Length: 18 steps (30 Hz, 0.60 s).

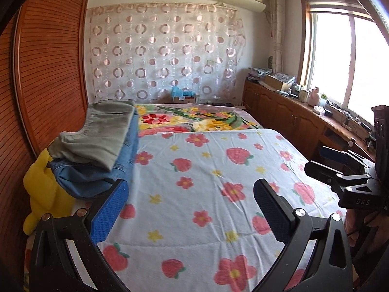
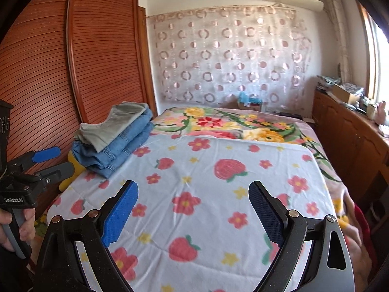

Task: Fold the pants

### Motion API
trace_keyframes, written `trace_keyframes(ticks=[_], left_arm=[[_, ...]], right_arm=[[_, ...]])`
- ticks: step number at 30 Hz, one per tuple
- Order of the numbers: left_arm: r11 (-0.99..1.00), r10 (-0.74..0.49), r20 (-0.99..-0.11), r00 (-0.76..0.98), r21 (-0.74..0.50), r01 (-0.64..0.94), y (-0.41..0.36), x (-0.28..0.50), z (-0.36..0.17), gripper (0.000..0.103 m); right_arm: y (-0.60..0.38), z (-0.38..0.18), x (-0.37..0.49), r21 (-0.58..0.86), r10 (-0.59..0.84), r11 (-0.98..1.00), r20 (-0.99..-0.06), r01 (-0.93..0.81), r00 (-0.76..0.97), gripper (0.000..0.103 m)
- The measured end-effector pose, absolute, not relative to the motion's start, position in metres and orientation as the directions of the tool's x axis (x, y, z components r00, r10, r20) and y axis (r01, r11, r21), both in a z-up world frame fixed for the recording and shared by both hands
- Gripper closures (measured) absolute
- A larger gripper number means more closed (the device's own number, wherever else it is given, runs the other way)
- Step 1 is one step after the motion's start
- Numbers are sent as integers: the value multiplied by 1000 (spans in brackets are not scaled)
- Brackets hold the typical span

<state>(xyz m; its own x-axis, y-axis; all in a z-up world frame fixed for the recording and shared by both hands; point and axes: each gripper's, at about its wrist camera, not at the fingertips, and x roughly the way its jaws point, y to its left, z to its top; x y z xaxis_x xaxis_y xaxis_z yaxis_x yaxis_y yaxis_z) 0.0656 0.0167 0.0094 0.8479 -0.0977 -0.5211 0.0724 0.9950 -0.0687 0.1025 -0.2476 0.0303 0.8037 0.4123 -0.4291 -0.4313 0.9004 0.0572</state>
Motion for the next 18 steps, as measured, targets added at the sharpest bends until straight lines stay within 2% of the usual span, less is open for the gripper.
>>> trace_keyframes(ticks=[7,18], left_arm=[[994,-108,-527,843,-57,92,-4,57,16,1],[993,-119,-476,871,-41,113,-21,41,47,1]], right_arm=[[-253,34,80,68,360,928,-424,-368,831,10],[-246,48,42,72,313,949,-360,-308,879,10]])
